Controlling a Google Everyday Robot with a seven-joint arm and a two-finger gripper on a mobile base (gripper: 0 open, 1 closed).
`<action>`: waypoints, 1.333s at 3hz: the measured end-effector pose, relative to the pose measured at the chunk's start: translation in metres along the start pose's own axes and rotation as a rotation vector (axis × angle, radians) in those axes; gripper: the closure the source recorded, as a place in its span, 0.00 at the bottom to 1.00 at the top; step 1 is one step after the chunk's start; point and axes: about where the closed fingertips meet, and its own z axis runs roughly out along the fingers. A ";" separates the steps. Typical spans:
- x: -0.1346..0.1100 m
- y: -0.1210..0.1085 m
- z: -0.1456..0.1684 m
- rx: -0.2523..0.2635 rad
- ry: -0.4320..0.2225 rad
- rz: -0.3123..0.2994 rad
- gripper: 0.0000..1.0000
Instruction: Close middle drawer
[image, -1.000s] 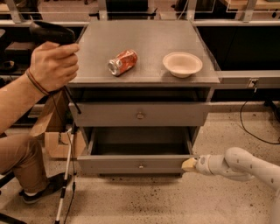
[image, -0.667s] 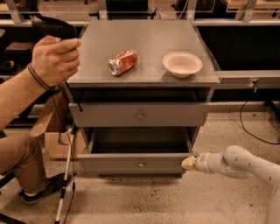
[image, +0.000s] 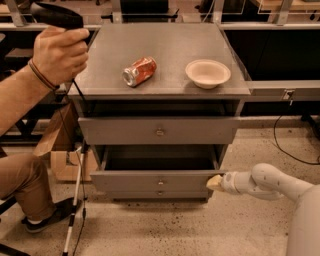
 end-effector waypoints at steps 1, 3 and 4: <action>-0.009 -0.002 0.012 0.016 0.002 0.027 1.00; -0.031 0.010 0.013 0.010 -0.034 0.024 1.00; -0.041 0.018 0.012 0.004 -0.058 0.020 1.00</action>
Offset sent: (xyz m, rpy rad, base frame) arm 0.1996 -0.0051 0.0780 -0.0267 -0.1955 -0.1821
